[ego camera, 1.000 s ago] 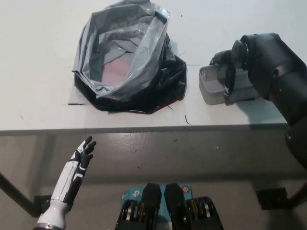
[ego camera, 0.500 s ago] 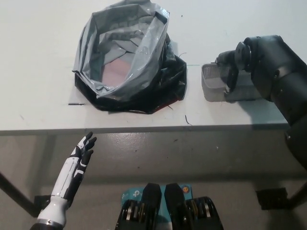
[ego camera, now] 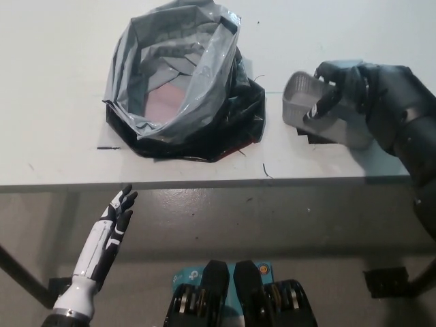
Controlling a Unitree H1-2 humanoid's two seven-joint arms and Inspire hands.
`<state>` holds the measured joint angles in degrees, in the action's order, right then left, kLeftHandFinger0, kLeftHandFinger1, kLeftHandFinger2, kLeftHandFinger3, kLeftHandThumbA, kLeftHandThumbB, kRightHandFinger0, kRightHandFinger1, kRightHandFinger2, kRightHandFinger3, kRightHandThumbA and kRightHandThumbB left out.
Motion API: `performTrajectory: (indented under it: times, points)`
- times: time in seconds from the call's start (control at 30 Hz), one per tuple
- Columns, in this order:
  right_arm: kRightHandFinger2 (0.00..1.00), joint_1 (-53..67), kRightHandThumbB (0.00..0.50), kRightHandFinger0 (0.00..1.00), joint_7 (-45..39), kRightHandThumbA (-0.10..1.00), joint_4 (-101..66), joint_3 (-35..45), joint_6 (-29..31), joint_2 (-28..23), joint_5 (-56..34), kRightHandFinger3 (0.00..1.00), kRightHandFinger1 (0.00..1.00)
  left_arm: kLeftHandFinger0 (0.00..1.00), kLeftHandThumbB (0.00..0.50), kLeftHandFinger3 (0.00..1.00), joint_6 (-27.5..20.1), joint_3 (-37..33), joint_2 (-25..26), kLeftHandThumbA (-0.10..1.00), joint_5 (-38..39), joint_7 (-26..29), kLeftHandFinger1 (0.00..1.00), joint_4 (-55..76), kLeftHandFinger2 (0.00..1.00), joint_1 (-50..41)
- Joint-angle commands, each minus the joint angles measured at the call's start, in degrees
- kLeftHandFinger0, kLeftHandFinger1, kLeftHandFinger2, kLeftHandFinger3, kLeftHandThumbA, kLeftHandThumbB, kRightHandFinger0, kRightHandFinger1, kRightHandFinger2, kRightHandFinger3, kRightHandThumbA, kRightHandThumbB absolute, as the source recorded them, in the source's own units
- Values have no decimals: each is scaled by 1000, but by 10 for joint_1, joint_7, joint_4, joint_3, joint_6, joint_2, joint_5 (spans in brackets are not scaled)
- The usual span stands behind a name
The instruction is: Use the right hand to pick up a small rectangular container and put it into a plastic bag and lift the bag
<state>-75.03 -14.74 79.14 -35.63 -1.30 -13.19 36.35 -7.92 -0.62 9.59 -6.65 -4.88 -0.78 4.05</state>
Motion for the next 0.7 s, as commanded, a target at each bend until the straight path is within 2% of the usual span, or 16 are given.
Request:
performTrajectory:
  times: [0.0, 0.07, 0.13, 0.2, 0.23, 0.27, 0.3, 0.37, 0.4, 0.43, 0.5, 0.53, 0.57, 0.6, 0.63, 0.67]
  points:
    - [927, -44, 185, 78, 90, -100, -14, 77, 53, -33, -65, 837, 608, 1000, 269, 1000, -6, 3, 12, 1000, -11, 5, 1000, 14, 1000, 15]
    - [909, -48, 183, 65, 88, -100, -16, 110, 57, -37, -93, 855, 599, 1000, 262, 1000, -8, 3, 12, 1000, -11, 5, 1000, 13, 1000, 16]
    - [1000, -58, 163, 205, 80, -100, -25, 174, 44, -41, -139, 911, 747, 1000, 260, 1000, -10, 3, 11, 1000, -9, 5, 1000, 11, 1000, 17]
    - [1000, -67, 158, 256, 75, -100, -34, 213, 38, -45, -160, 928, 732, 1000, 262, 1000, -8, 4, 11, 1000, -9, 5, 1000, 11, 1000, 18]
    - [1000, -70, 158, 220, 73, -100, -36, 226, 37, -45, -168, 998, 720, 1000, 262, 1000, -6, 3, 11, 1000, -11, 5, 1000, 13, 1000, 18]
    - [999, -76, 169, 169, 67, -100, -36, 259, 31, -47, -196, 1000, 657, 1000, 262, 1000, -5, 3, 11, 1000, -12, 5, 1000, 14, 1000, 17]
    - [936, -83, 171, 140, 55, -100, -37, 307, 25, -50, -234, 957, 616, 1000, 254, 1000, -4, 3, 12, 1000, -13, 5, 1000, 15, 1000, 16]
    - [914, -87, 183, 145, 49, -100, -38, 329, 20, -54, -247, 918, 614, 1000, 252, 1000, -4, 3, 11, 1000, -13, 5, 1000, 14, 1000, 15]
    - [895, -91, 205, 115, 52, -100, -44, 347, 5, -57, -252, 1000, 520, 1000, 252, 1000, -5, 4, 11, 1000, -11, 5, 1000, 13, 1000, 14]
    - [906, -94, 212, 114, 56, -100, -47, 355, -7, -57, -253, 1000, 512, 1000, 253, 1000, -5, 4, 11, 1000, -10, 5, 1000, 12, 1000, 14]
    - [735, -97, 189, 74, 63, -100, -57, 378, -24, -57, -266, 1000, 455, 1000, 256, 1000, -7, 4, 11, 1000, -9, 4, 1000, 11, 1000, 13]
    - [659, -101, 126, 22, 60, -100, -58, 401, -25, -58, -284, 845, 465, 1000, 270, 1000, -7, 4, 11, 1000, -11, 5, 1000, 10, 1000, 13]
    - [751, -105, 144, 89, 55, -100, -59, 433, -18, -58, -308, 753, 519, 1000, 273, 1000, -7, 4, 11, 1000, -12, 6, 1000, 9, 1000, 12]
    - [838, -106, 148, 118, 53, -100, -60, 441, -16, -58, -312, 771, 554, 1000, 273, 1000, -7, 4, 11, 1000, -13, 6, 1000, 9, 1000, 12]
    - [932, -110, 160, 138, 52, -100, -63, 451, -20, -57, -314, 859, 579, 1000, 273, 1000, -8, 4, 12, 1000, -13, 6, 1000, 9, 1000, 11]
    - [932, -110, 160, 138, 51, -100, -64, 455, -21, -56, -314, 859, 579, 1000, 273, 1000, -8, 5, 12, 1000, -13, 6, 1000, 8, 1000, 11]
